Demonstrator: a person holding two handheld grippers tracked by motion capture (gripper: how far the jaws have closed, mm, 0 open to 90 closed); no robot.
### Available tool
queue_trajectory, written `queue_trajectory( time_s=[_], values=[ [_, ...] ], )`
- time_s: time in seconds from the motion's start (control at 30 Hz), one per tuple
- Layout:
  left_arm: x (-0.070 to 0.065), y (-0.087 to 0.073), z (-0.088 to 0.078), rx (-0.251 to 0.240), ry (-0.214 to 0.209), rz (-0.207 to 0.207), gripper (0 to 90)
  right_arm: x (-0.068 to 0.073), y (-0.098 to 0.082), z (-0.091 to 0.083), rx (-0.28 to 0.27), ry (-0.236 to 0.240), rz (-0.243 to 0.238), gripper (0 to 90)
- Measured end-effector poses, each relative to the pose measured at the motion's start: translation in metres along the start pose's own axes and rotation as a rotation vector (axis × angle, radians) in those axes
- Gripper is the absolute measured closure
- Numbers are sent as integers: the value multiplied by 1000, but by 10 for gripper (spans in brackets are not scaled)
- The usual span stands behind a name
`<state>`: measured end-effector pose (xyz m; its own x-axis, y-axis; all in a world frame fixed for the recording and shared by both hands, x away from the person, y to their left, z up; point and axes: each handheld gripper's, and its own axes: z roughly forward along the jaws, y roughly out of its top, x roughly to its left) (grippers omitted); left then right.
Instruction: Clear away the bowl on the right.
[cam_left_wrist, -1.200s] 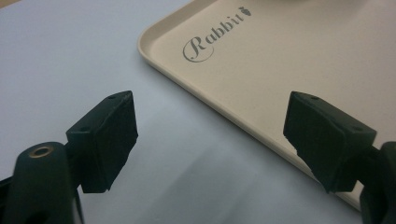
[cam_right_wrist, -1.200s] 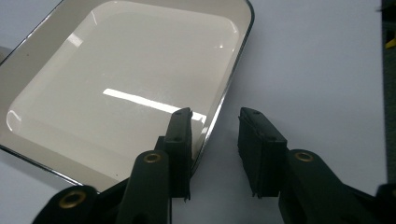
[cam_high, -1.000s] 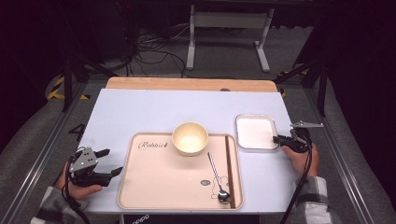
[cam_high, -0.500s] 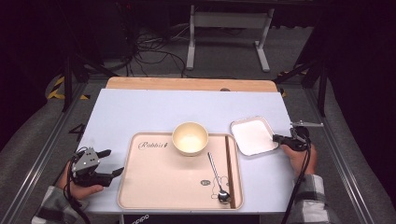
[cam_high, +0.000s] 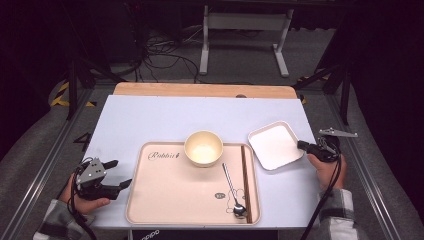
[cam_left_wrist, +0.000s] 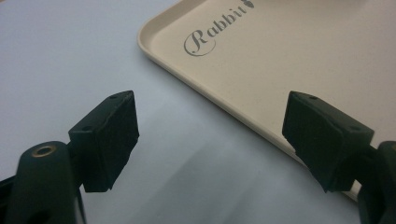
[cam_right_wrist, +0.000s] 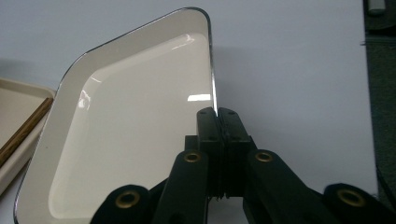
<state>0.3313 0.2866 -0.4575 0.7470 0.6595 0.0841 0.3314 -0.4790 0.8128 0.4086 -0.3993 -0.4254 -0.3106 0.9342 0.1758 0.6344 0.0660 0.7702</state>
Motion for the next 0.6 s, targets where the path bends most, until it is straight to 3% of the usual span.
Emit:
queue_trajectory(
  time_s=[0.3,0.6],
  values=[
    [1,1,-3,-23,7,-8,188,-4,2,-16,-98,8,33,896],
    [2,1,-2,-31,11,-19,185,6,9,-30,-172,55,6,896]
  ],
)
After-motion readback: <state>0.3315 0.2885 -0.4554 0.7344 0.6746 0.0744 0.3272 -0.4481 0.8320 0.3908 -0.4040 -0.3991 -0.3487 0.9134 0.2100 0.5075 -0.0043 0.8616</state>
